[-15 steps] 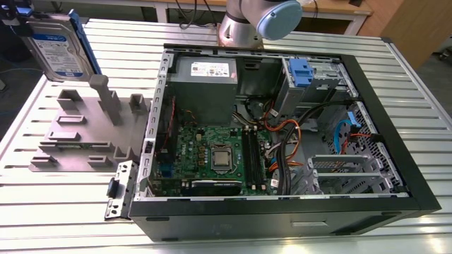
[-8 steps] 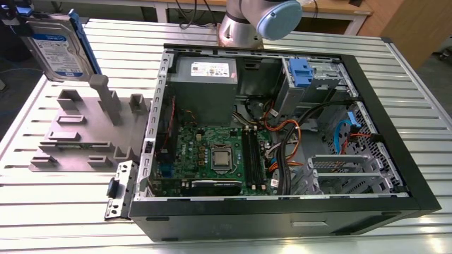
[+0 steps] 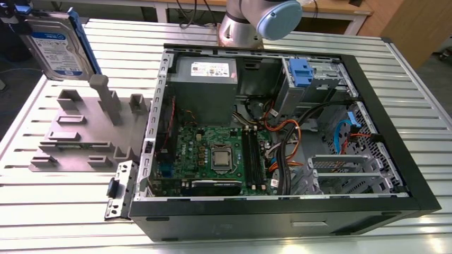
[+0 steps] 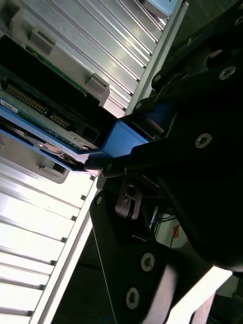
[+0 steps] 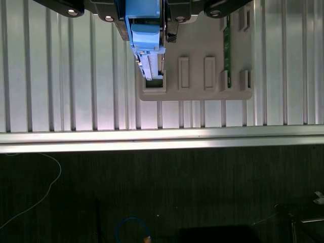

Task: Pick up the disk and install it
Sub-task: 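Pick up the disk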

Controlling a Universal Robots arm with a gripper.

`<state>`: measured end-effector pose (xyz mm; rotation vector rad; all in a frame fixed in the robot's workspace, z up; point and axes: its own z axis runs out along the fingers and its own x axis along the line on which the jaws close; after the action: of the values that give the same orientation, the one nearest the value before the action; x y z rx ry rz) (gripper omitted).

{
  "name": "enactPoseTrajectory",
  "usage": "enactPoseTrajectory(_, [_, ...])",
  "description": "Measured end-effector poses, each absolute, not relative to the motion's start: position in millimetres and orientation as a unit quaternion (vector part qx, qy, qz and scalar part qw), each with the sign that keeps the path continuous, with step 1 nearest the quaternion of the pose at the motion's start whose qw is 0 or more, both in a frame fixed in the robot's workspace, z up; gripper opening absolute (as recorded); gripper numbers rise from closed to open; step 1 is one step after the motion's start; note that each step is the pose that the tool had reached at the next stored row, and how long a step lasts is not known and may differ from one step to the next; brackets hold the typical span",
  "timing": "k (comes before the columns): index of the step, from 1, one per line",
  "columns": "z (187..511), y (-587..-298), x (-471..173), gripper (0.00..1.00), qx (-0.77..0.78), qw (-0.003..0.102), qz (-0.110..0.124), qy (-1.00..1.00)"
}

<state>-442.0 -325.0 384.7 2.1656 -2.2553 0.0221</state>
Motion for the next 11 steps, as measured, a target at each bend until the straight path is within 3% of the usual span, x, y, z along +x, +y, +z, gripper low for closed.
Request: enactPoseTrajectory(11, [387.5, -325.0, -442.0, 0.36, 0.693, 0.007, 0.007, -0.721])
